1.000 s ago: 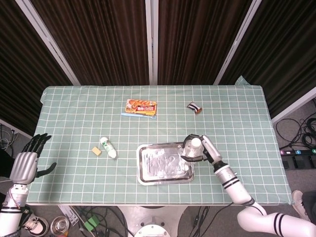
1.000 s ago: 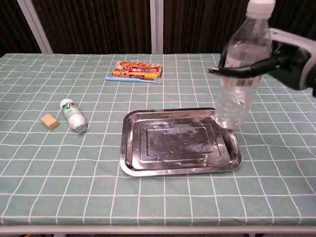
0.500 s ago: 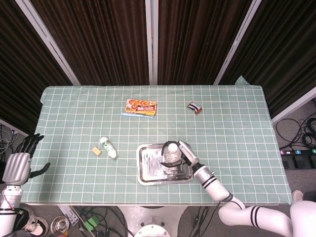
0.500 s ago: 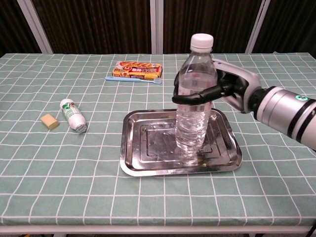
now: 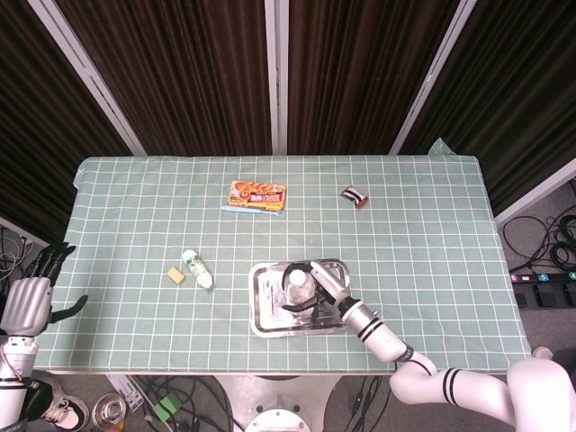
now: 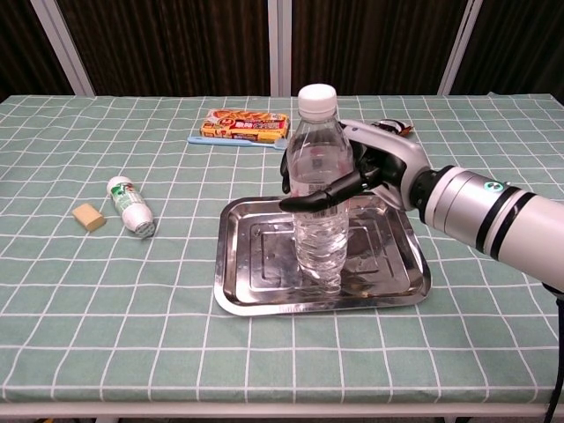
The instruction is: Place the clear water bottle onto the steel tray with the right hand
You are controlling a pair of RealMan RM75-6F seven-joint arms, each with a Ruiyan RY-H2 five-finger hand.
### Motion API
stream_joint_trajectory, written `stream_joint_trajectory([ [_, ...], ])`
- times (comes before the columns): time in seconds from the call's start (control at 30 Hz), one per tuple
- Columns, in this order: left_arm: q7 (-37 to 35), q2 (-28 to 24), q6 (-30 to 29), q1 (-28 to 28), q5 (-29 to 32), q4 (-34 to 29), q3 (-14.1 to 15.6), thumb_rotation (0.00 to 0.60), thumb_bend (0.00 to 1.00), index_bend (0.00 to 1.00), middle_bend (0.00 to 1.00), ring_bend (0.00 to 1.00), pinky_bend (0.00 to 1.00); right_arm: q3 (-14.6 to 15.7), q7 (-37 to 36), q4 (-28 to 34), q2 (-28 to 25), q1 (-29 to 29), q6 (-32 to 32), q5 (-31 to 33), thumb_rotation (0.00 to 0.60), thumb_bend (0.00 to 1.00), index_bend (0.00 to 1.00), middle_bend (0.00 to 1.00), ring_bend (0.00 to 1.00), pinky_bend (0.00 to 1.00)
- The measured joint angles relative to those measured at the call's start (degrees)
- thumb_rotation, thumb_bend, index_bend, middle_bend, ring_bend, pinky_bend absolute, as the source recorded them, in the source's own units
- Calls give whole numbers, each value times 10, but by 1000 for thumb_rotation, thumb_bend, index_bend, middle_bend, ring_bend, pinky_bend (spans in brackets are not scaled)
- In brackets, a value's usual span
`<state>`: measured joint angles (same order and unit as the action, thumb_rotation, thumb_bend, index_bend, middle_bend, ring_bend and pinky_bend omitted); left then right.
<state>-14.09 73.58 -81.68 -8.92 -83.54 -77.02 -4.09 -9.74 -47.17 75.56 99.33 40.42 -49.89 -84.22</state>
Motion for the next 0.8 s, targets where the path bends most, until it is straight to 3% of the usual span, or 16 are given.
stream_joint_trajectory([
  [0.1,1,1,0,-2,-2,0,0,600,257,163,180,87,189,12,-25,2,-15,7,5,-17,600,0,31,196,10,48],
  [0.13,2,1,1,-2,-3,-1,0,600,256,163,180,87,188,16,-31,3,-22,9,6,-22,600,0,5,156,0,22],
  [0.33,7,0,0,-3,-6,-7,0,600,256,163,180,87,189,28,-41,18,-52,13,2,-33,600,0,0,60,0,0],
  [0.57,14,-1,-2,-4,-9,-17,1,600,256,163,180,87,188,43,-20,60,-112,10,11,-30,600,0,0,21,0,0],
  [0.8,23,-1,3,-4,-6,-23,2,600,257,163,180,87,189,81,102,140,-281,15,80,-9,600,0,0,20,0,0],
])
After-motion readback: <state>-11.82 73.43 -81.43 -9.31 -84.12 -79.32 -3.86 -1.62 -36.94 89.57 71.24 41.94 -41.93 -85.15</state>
